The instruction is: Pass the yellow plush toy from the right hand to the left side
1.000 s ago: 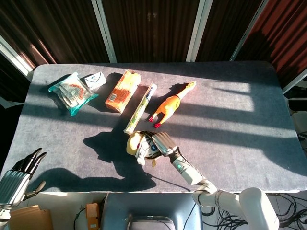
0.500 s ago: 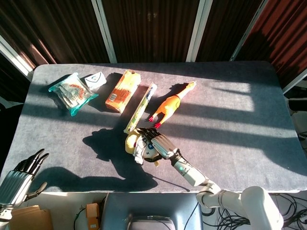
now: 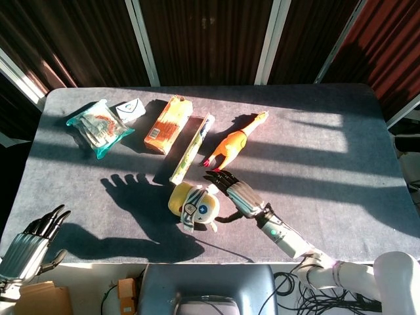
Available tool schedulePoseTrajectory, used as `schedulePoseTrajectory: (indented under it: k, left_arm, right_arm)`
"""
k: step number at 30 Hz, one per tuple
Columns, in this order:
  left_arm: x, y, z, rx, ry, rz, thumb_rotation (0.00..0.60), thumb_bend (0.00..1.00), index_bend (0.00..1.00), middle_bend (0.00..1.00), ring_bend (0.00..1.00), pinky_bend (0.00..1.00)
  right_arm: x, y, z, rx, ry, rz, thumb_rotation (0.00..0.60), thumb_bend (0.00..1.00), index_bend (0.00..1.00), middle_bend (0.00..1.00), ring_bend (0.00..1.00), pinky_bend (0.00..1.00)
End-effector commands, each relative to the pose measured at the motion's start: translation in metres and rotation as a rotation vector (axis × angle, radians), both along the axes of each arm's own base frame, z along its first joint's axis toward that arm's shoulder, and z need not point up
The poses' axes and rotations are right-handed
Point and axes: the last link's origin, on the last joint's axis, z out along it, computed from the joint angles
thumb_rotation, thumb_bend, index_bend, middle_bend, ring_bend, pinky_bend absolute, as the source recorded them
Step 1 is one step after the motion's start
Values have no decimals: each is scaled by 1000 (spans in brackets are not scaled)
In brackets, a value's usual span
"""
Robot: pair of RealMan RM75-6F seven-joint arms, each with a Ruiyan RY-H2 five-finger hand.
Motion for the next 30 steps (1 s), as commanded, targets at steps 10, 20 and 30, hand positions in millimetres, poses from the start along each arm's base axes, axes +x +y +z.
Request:
schedulePoseTrajectory:
  k: [10,20,30]
  left_arm:
    - [16,22,-33,-16,38,-89,600,292,0,0,8,255]
    - [66,60,-83,-101,176,-279,600,261,0,0,0,157]
    - [122,105,-150,-158,240,-344,600,260,0,0,0,166]
  right_arm:
    - [-159,96,143,-299,528,-314,600,71,0,0,0,0]
    - [-162,113,173,-311,545,-398,600,71,0,0,0,0]
    - [-162,135,196,-368,486,-383,600,71,0,0,0,0]
